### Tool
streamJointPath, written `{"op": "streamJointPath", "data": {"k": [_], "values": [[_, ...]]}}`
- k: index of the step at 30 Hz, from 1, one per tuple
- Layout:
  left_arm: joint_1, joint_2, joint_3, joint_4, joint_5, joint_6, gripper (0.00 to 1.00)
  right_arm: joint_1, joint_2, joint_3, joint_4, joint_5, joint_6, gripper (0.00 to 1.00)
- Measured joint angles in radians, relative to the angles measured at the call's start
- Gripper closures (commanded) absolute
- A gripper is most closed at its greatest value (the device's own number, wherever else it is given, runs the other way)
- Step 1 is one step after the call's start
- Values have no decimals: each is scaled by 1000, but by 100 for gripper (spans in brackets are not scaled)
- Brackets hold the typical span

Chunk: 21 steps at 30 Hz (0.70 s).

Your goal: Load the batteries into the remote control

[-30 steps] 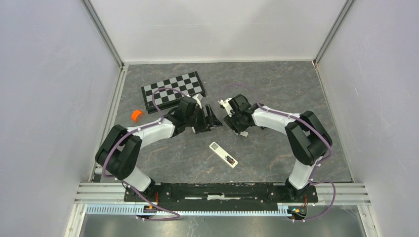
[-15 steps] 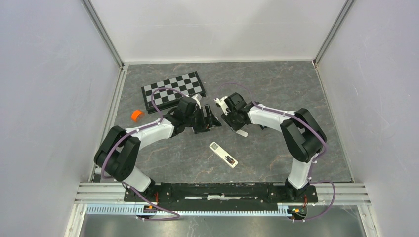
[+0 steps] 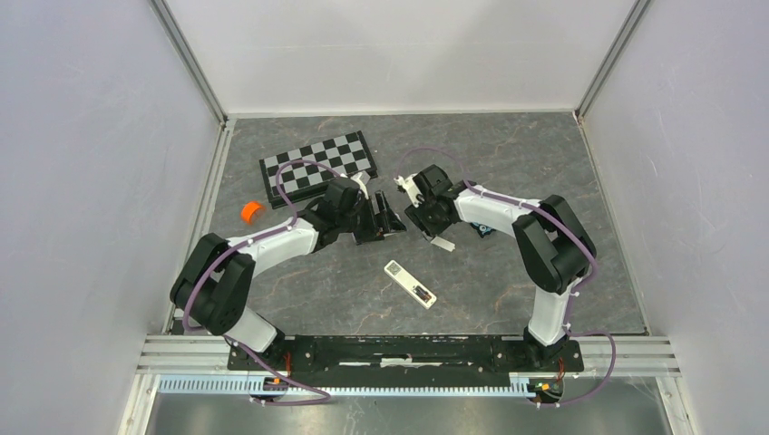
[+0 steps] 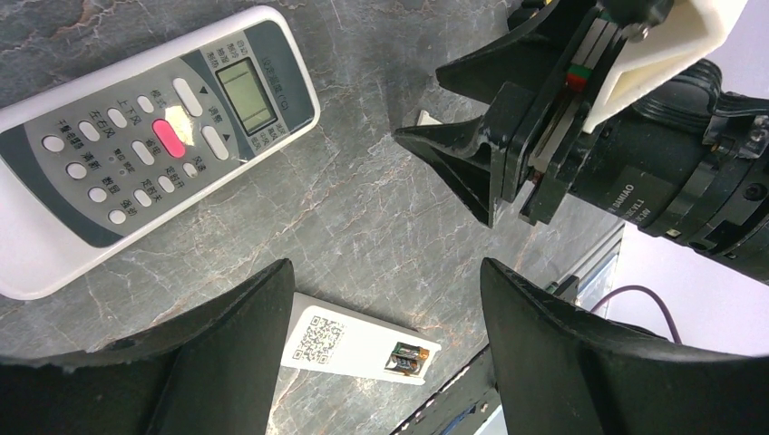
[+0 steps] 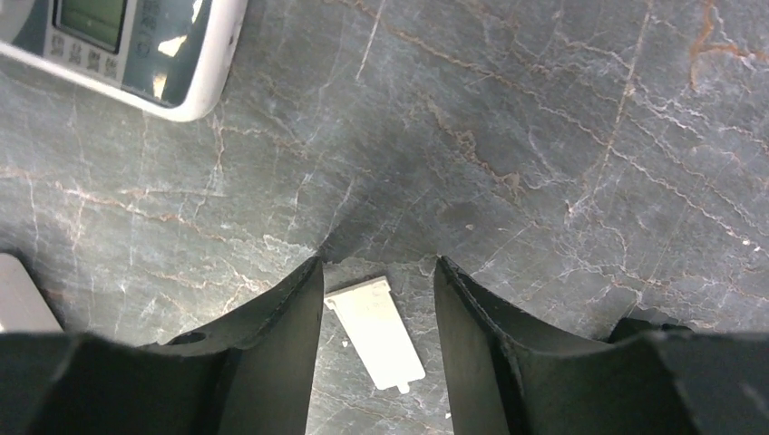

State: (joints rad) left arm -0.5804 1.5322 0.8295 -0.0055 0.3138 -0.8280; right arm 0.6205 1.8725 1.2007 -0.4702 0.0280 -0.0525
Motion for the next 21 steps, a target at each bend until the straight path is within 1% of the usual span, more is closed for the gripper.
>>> {"op": "streamJointPath", "data": {"k": [3,11,14,18,21], "values": [[0,-2,0,-1,0,0,19,0,2,6,-23,-27,-38,49],[0,-19,0,-18,-8,10,19,-1,2,8,-61,-85,-127,49],[0,-20,0,-24,-10,11,19,-1,6,15,-79,-98,-145,52],[0,-21,0,-27,-11,12,19,-1,20,35,-103,-103,-154,58],[0,-21,0,-32,-17,14,19,0,27,47,-117,-102,-154,59]]}}
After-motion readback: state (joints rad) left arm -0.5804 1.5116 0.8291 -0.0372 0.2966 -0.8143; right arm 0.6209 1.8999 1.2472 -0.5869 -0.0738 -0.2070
